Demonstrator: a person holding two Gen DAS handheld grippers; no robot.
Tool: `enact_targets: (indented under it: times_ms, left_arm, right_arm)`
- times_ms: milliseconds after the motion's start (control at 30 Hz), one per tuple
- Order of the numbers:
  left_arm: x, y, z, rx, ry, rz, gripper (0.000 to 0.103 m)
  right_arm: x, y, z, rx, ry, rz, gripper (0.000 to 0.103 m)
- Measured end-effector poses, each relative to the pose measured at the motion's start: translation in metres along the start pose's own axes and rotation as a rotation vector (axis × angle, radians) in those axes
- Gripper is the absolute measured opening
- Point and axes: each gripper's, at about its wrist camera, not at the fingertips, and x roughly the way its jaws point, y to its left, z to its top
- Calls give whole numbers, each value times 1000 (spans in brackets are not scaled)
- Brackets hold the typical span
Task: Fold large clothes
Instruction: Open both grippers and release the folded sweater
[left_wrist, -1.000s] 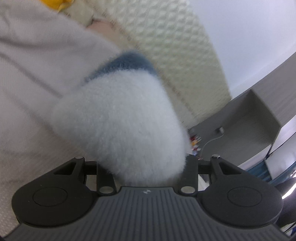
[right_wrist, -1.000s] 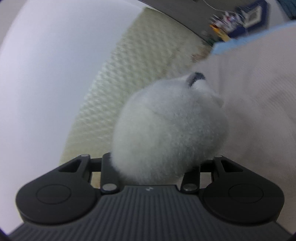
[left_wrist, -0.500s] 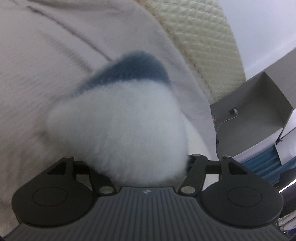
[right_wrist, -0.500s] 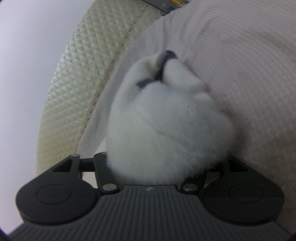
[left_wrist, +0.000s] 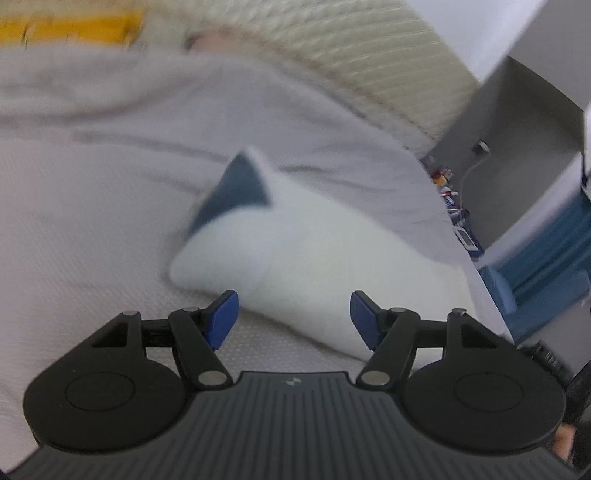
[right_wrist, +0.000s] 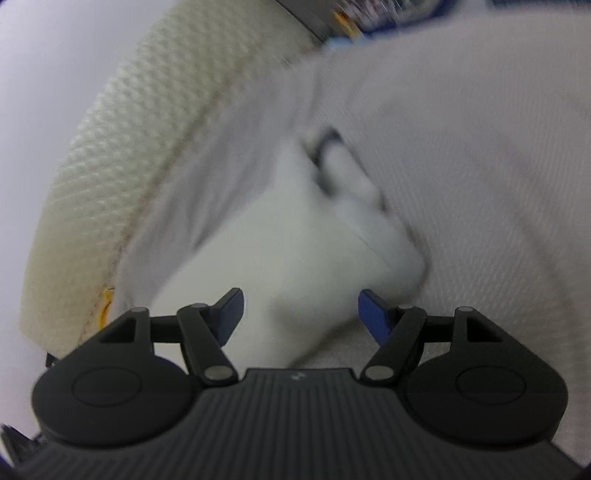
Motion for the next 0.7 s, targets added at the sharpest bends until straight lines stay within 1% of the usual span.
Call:
enact_targets:
  times_ms: [67,133,233,333,400,500,567,700]
  left_arm:
    - [-27,-21,6,46,-28,-2,72]
    - [-54,-45,14,111,-58,2,72]
    - [-110,-85,13,237,-129,32,72]
    - [-161,-117,5,308,-178,26,72]
    - [-196,-133,-5,353,-220,32,72]
    - [-240,-143,-24,364,-254,21,72]
    - [-263,-148,-40,393,-271,21,72]
    - [-301,-155,-78,446,-279,26,72]
  right_arm:
    - [-23,21,5,-63,-34,17,72]
    - [-48,52,14,-143,-80,26,72]
    - [-90,91,14,-242,-130,78,72]
    - [-131,126,7,-337,-154,111,72]
    - [-154,147,-1,-382,-171,112,72]
    - [-187,172,-15,-456,-197,95,71]
    - [-212,188,-32,-524,-231,39,72]
    - [-255,194,-63,-567,-236,43,72]
